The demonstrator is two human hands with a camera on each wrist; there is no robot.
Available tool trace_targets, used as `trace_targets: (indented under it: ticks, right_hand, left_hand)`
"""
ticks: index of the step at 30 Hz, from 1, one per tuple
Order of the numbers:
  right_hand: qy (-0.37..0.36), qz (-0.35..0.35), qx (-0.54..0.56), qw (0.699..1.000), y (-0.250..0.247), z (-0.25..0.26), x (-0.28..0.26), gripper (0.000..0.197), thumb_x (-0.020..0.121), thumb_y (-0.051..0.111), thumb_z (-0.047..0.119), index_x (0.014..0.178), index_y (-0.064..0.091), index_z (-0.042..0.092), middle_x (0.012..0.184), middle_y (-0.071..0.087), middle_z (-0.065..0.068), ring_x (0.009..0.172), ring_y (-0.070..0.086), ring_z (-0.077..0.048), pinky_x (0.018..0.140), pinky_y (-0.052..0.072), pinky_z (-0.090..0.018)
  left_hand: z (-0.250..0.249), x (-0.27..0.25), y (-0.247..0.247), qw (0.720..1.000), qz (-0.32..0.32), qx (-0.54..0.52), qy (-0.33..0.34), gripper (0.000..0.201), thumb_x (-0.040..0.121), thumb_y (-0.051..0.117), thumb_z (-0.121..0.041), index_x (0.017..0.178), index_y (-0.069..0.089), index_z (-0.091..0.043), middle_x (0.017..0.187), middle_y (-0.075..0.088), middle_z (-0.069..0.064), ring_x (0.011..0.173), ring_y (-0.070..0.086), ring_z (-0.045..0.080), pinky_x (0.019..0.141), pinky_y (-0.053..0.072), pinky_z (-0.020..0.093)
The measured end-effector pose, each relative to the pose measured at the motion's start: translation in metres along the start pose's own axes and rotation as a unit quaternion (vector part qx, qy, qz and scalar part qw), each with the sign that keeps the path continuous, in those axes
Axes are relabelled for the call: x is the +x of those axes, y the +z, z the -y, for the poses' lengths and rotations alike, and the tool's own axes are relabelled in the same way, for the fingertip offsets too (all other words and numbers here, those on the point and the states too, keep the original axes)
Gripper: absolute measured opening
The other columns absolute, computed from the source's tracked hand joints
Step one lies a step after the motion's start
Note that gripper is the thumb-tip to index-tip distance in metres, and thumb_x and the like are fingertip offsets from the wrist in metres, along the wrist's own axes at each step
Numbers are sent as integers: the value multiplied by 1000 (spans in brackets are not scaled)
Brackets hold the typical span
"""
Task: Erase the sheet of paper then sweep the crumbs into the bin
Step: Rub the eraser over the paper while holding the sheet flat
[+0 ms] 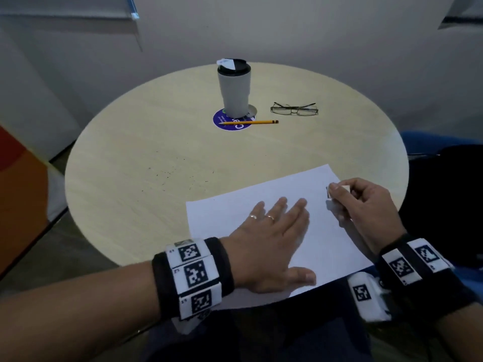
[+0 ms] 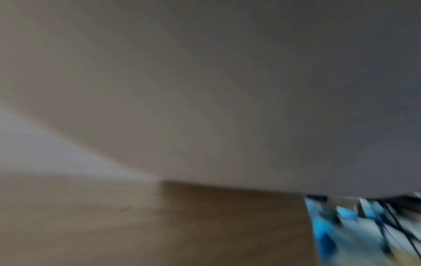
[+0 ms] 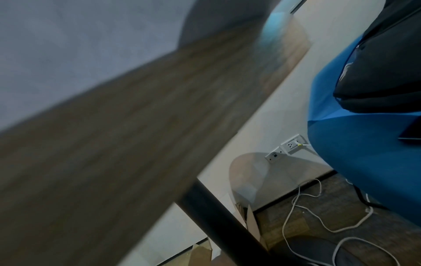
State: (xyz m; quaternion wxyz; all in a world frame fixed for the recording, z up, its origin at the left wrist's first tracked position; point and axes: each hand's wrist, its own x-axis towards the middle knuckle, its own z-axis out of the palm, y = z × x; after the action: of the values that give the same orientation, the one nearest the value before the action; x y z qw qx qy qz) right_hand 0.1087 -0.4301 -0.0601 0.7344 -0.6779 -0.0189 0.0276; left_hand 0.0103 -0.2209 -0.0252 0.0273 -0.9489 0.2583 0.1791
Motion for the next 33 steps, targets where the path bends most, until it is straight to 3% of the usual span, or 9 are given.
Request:
trace_targets:
  ticks: [5,10,15,19,22,24,27,30,33]
  right_hand:
    - [10,7,22,1000,-4,2,-2,28,100,72,11,99,60,-13,67,49,-18,55,40,-23,48,36,-30]
    - [18,20,39,999,-1,1,-2,17,100,71,7,95,61,-5,74,44,-21,55,34,-22,53,25,-33]
    - [19,21,32,999,-1,1,-2,16,102,70,7,90,62,-1,72,44,-18,53,35,-22,58,26,-36]
    - [18,-5,3,1000,-1,-1,-1,15,100,74,16,96,65,6,77,53,-19,64,45,-26,51,37,-31]
    - [19,-5,-30,999,1,-1,-4,14,99,75,13,101,67,2,79,59,-16,70,53,-26,58,50,-33]
    - [46,13,-13,999,1,3,-8,9,100,72,6,106,67,0,90,61,-18,81,59,-24,71,61,-26]
    - [11,40,-192,980,-8,15,-9,10,99,74,13,108,71,15,96,73,-8,82,69,-17,71,56,-15]
    - [-50,62,-327,942,-12,38,-8,12,96,77,23,105,71,24,82,68,-10,77,71,-28,62,53,-14]
    - [-109,93,-403,904,-4,55,-8,12,92,78,34,98,71,27,72,70,3,61,68,-15,55,52,-18]
  left_hand:
    - [-6,37,-3,994,29,7,105,90,99,21,-79,167,-12,-29,172,-25,-5,158,-26,26,126,-12,55]
    - [55,32,-13,997,33,-42,-56,89,96,12,-84,163,-21,-35,167,-32,-15,156,-29,16,128,-13,51]
    - [65,12,-5,975,-10,-23,-222,109,90,9,-89,165,-17,-15,171,-27,1,160,-18,27,128,-12,51]
    - [16,-6,5,991,6,-79,-111,109,92,17,-89,162,-25,-17,166,-38,-1,155,-32,24,128,-15,50]
    - [-1,-17,20,983,-15,-124,-135,108,92,16,-89,162,-25,-17,165,-40,-1,151,-40,20,128,-15,49]
    - [1,-23,30,978,-54,-139,-147,103,95,14,-86,164,-21,-18,167,-37,-2,152,-38,16,129,-13,46]
    - [11,-30,40,966,-121,-161,-163,93,99,11,-81,167,-12,-21,172,-26,-5,155,-30,10,130,-8,42]
    - [19,-33,44,959,-171,-149,-172,85,102,17,-76,168,0,-25,175,-8,-7,160,-13,12,130,-5,37]
    - [20,-34,44,957,-190,-131,-174,84,101,20,-75,168,7,-26,175,3,-6,159,-2,17,129,-5,34]
